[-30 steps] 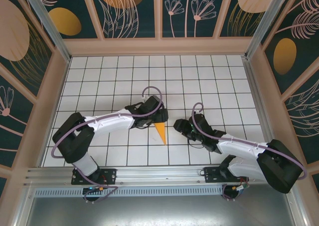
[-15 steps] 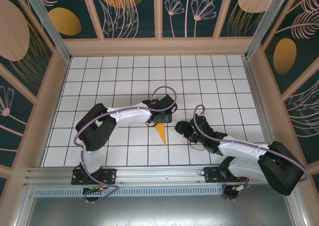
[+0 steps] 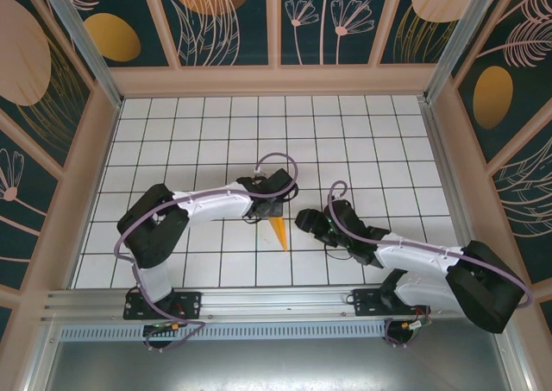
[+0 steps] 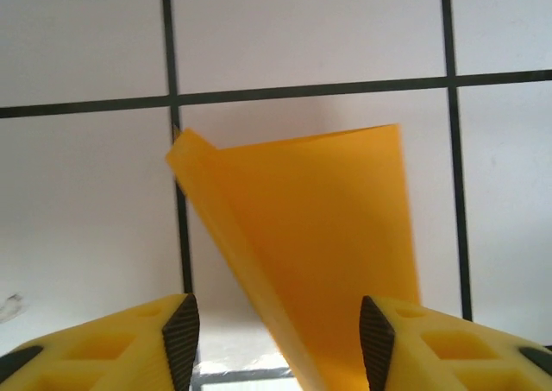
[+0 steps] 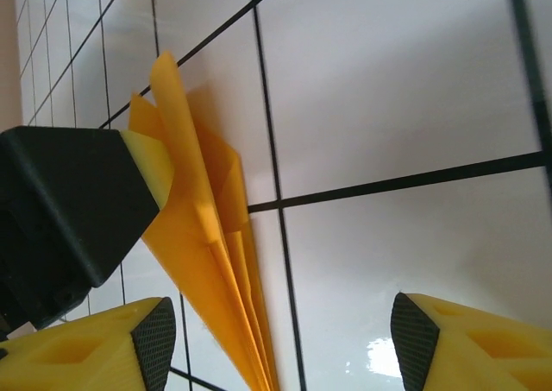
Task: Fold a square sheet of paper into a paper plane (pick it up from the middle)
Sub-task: Turn over the paper at the center of the table, then pick up the paper plane from the center of the table.
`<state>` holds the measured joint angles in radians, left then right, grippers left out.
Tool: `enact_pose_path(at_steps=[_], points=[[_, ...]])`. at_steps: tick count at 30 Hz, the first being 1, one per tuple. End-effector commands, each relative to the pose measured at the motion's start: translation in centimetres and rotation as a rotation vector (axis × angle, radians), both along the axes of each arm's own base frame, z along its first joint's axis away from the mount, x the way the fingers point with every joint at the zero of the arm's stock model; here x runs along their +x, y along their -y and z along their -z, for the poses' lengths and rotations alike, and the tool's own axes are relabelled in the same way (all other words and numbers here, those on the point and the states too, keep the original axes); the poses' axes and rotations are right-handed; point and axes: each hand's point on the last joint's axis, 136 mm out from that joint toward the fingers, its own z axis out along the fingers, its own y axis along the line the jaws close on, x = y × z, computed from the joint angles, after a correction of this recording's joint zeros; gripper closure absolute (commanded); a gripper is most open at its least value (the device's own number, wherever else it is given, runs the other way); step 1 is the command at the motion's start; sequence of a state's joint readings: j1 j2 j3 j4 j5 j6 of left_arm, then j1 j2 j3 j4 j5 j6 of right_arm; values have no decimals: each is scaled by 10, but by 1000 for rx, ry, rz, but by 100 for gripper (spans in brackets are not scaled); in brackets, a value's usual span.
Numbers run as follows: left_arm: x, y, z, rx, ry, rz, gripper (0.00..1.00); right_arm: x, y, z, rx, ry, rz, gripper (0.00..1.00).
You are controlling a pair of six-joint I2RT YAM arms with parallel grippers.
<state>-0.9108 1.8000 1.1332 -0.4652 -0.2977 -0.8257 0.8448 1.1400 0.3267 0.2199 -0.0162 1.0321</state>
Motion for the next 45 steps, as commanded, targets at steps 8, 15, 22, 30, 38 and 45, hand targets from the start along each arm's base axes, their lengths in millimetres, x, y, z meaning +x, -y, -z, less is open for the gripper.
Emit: enact_pose_path(at_steps=[8,15,22,30,38,45], points=[[-12,-19,-16,-100,91,-8,71,10,-33,-17,-37,99,-88,31],[-15,-26,-15,-111,106,-13,80,5,-57,-8,-31,71,-196,38],[-18,-29,-14,-133,113,-14,80,7,-73,-6,-20,69,-263,42],[-19,-30,-12,-127,108,-12,81,7,-84,7,-32,38,-303,38],[-19,-30,-11,-124,107,-9,81,5,-91,14,-31,25,-336,37],[-19,-30,-12,-125,107,-7,81,0,-95,10,-38,55,-366,41]])
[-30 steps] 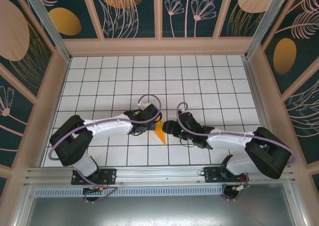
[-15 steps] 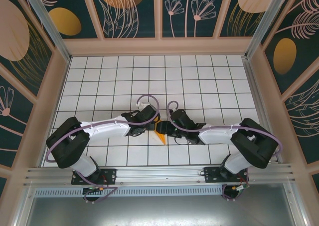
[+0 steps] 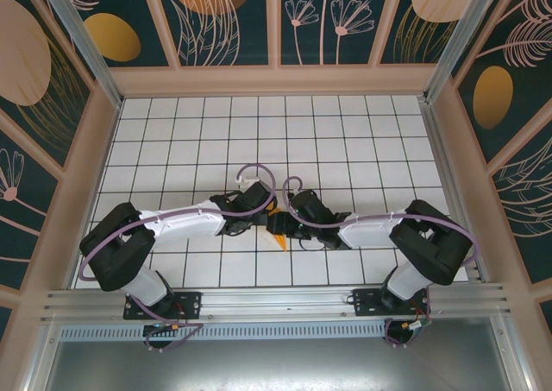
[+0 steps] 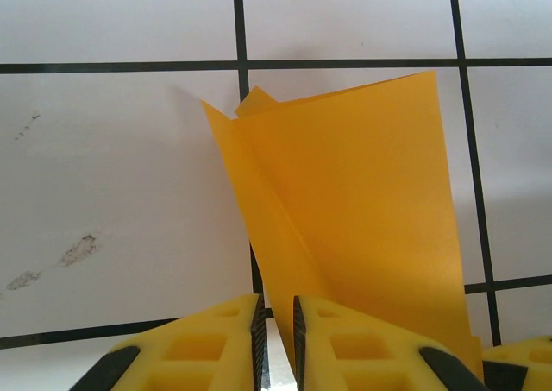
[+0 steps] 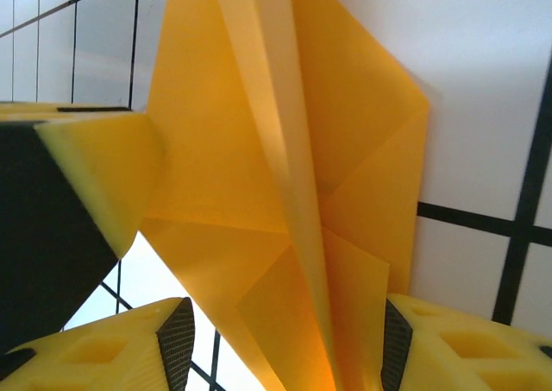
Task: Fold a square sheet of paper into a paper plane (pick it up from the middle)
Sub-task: Pick up the paper plane from the center of the table.
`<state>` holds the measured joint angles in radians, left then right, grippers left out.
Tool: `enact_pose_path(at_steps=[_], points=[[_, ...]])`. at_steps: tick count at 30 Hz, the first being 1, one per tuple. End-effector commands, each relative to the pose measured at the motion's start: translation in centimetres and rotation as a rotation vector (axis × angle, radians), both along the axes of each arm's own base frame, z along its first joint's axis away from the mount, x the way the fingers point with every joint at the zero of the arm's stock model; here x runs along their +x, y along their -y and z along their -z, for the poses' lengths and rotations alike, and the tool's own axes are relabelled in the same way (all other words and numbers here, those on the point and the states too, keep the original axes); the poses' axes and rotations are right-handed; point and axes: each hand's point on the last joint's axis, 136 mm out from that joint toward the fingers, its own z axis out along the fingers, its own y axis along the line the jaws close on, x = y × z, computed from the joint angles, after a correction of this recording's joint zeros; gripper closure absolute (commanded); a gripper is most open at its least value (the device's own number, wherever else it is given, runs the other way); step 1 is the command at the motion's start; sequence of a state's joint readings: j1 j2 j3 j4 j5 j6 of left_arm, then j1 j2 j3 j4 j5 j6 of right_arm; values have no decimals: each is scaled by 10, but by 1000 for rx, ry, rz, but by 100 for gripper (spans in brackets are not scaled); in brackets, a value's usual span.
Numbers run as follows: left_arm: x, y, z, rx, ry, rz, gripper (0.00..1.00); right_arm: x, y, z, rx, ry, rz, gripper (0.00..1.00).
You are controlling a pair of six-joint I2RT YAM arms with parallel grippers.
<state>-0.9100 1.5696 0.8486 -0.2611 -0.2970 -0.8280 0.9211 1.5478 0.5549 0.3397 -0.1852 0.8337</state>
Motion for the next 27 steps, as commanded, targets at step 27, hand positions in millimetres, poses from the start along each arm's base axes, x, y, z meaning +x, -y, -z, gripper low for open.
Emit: enact_pose_path(at_steps=[27], points=[[1,-3,-2,-2,12,8,82,11,-8,22,-170,45,-9,68]])
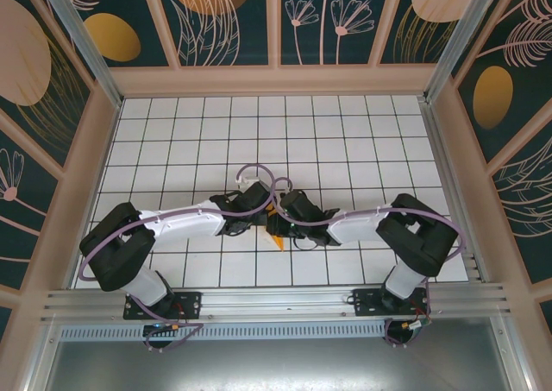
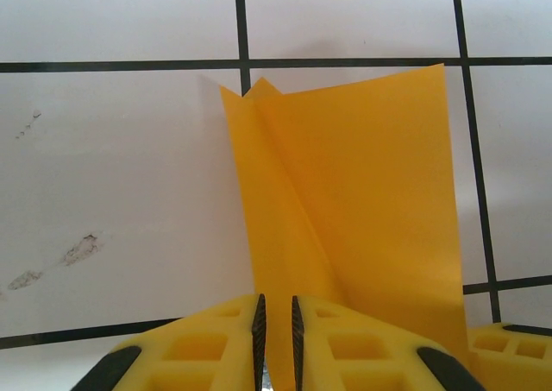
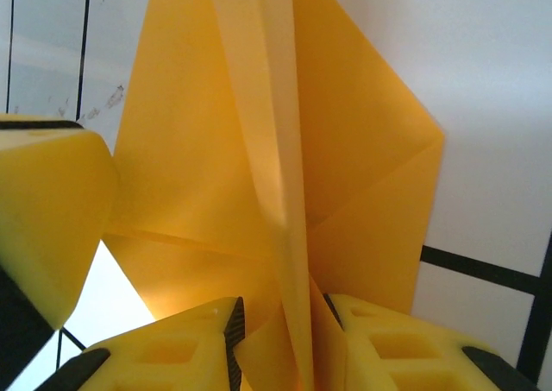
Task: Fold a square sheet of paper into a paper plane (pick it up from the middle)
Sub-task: Pick up the paper plane from the center of the table.
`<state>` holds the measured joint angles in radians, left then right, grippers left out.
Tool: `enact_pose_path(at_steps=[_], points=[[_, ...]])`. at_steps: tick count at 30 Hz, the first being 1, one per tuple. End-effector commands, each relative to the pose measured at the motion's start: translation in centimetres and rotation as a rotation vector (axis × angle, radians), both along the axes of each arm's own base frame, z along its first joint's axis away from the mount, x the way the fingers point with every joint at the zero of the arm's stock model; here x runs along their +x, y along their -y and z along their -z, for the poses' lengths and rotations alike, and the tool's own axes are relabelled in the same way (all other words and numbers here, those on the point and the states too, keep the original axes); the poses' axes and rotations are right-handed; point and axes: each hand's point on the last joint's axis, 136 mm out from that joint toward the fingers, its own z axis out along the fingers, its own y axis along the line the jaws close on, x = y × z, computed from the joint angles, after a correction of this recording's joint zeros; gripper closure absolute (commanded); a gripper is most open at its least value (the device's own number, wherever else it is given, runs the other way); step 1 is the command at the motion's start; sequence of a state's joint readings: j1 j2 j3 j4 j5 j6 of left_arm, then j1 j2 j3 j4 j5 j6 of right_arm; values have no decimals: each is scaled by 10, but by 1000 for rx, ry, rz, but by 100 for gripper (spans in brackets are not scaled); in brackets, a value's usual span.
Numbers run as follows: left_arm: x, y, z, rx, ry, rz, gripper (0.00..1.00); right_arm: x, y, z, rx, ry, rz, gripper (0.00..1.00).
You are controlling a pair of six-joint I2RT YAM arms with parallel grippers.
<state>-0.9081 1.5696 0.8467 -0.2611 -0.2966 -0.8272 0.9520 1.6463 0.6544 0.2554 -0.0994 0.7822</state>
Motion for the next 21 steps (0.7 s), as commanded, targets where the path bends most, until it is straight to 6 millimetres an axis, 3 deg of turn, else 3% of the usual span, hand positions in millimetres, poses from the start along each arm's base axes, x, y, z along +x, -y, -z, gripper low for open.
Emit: enact_pose_path(at_steps=[1,6,10,16,21], points=[[0,-2,-3,-3,13,8,82,2,0,6,-55,11,-5,68],[1,-1,-4,-15,17,7,81,2,-1,9,-73,8,-10,72],[1,3,-16,-70,50,21,78,4,-1,5,-76,17,0,78],[-5,13,-52,-221,123,77,68,8,-2,-7,-106,41,15,89],[-3,-9,-84,-264,238,10,63,22,3,-25,-170,87,63,91]])
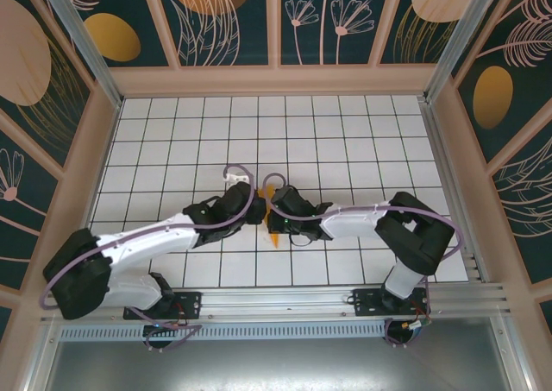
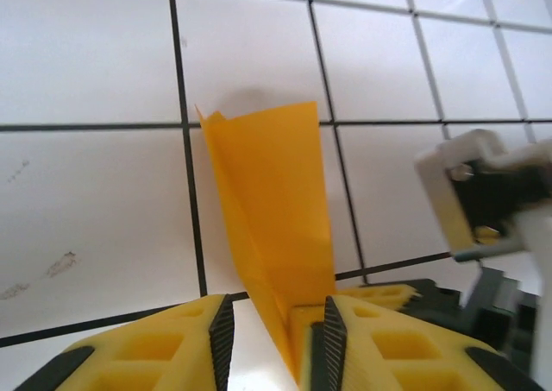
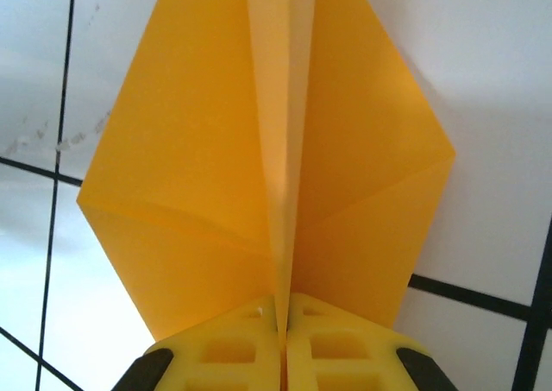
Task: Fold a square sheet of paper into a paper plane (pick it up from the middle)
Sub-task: Pick up the paper plane from the center of the table, then place the paper plane at the center of the table.
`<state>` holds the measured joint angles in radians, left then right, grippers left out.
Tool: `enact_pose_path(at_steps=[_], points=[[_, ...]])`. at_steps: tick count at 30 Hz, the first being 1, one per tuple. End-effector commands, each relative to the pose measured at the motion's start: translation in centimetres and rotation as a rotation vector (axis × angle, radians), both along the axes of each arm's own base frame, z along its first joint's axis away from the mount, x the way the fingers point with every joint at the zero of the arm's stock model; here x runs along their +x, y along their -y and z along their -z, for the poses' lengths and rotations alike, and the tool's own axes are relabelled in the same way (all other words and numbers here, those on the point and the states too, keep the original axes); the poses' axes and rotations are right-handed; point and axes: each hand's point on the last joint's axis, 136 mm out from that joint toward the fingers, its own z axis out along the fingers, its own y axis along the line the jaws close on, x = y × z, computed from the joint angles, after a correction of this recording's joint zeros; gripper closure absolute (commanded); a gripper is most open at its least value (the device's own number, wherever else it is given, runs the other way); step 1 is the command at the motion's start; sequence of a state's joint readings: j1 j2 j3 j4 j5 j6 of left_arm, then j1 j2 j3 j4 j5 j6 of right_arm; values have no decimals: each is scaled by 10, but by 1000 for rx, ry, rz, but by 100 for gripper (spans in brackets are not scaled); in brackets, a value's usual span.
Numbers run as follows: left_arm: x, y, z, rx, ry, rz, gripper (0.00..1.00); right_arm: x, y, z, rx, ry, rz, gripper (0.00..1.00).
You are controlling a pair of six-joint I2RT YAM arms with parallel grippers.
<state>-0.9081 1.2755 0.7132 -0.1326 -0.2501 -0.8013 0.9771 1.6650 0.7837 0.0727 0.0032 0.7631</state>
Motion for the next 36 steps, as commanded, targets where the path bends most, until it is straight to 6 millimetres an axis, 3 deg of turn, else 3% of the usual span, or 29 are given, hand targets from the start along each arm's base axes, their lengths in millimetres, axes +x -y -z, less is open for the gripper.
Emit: enact_pose_path(at_steps=[1,6,11,21,30,36], points=[[6,-17,-24,-41,98,-71,62,13,10,-18,-84,62,50,92],[3,-57,-37,-67,185,-211,53,33,26,-28,-217,106,147,92],[-3,-83,-39,-85,228,-287,49,49,32,-20,-347,99,199,91],[-8,-94,-29,-50,224,-287,47,69,24,0,-416,37,197,89],[-8,-96,-22,-57,213,-284,47,70,29,9,-419,3,190,86],[-7,-93,-18,-57,197,-274,47,68,32,26,-441,-36,180,83]])
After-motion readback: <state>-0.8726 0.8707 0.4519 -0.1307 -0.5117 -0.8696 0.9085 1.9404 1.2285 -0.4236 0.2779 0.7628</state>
